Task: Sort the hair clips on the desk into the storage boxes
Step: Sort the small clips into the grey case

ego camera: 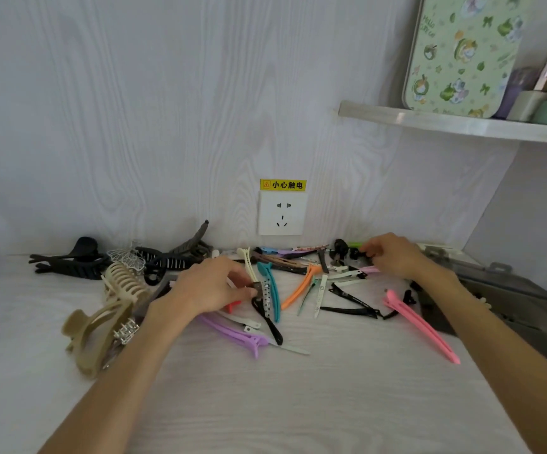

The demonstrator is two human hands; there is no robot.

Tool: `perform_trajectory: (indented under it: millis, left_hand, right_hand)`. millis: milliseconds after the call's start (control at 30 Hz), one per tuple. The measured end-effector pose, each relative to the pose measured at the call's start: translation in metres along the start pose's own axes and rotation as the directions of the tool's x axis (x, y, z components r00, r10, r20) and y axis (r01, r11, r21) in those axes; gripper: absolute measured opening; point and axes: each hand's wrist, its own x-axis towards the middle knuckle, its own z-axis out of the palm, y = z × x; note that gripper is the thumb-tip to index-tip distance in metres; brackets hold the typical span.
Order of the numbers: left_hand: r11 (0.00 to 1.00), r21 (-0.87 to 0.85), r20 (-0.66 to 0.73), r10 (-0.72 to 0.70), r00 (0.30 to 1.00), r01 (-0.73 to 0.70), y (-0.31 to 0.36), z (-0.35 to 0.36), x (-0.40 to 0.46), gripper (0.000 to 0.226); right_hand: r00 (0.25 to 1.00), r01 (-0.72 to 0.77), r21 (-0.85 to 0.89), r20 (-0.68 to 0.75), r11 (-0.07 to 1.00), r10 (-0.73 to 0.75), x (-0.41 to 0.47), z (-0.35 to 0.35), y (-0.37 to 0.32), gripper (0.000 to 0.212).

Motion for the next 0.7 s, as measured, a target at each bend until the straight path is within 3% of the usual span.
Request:
perform_trajectory:
  millis: [100,167,333,567,700]
  left_hand:
    - [1.0,0.012,-0.071,-0.003,0.997,0.004,0.002,0.006,0.0,0.014]
    - [1.0,0.012,-0.134,-0.006,0.991,0.008,0.003,0.008,-0.001,0.009]
    - [0.999,0.038,-0.189,0.022,0.982,-0.015,0.004,0.013,-0.002,0.026]
    - [0.996,0.062,-0.051,0.074,0.996,-0.07,0.004,0.004,-0.006,0.026]
    - [0.996,0.055,-0.057,0.071,0.996,-0.068,0.004,0.002,-0.007,0.024]
  right_hand:
    - [0.985,0.07,-0.137,0.166,0.988,-0.047,-0.003,0.003,0.0,0.053]
    - [0.975,0.167,-0.235,0.183,0.958,-0.125,-0.002,0.013,-0.004,0.045]
    - [0.948,0.173,-0.133,-0.246,0.976,-0.202,0.002,0.037,-0.022,0.024]
    - [0.942,0.187,-0.126,-0.259,0.974,-0.214,0.007,0.055,-0.038,0.021]
    - [0.939,0.199,-0.071,-0.271,0.977,-0.211,0.003,0.052,-0.04,0.014]
